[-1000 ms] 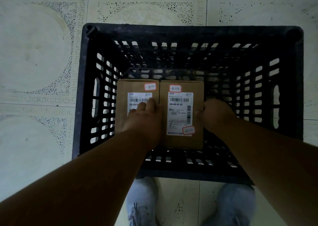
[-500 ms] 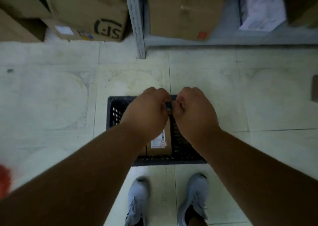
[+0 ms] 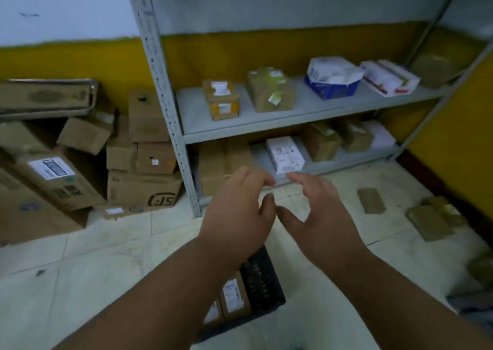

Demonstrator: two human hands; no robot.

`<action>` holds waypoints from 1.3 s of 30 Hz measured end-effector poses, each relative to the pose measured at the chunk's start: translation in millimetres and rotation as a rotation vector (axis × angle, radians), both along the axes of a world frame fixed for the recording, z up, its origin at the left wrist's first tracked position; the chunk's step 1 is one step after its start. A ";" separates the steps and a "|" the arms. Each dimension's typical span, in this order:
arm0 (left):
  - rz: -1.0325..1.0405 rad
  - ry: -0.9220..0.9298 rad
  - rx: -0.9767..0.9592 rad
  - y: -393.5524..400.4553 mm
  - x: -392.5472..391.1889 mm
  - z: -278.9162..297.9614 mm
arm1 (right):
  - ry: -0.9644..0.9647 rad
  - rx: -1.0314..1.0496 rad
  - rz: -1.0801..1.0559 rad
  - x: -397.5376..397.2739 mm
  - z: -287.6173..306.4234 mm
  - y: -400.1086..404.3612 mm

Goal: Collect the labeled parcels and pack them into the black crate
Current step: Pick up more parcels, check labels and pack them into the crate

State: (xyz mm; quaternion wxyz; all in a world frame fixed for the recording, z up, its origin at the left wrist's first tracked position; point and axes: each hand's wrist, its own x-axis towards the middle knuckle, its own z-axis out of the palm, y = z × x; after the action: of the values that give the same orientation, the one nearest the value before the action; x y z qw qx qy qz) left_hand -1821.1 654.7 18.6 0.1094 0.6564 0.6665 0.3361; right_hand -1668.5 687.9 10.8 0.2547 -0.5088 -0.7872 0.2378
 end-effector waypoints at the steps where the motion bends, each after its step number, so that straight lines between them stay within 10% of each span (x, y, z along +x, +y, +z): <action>1: -0.038 0.040 0.014 -2.4 8.2 14.4 | -0.025 0.025 -0.018 12.9 11.8 -3.4; 25: -0.497 0.019 0.015 78.0 441.0 41.7 | 0.053 -0.002 -0.760 463.6 63.5 -20.8; 39: -0.702 0.000 -0.110 254.4 529.5 -39.4 | 0.094 -0.157 -0.882 541.5 5.3 118.8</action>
State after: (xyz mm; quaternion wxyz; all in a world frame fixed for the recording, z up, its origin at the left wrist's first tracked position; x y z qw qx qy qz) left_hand -1291.6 909.1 -20.7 0.2536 0.8385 0.4173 0.2418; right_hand -1127.0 806.8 16.2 0.3276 -0.8021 -0.4624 0.1883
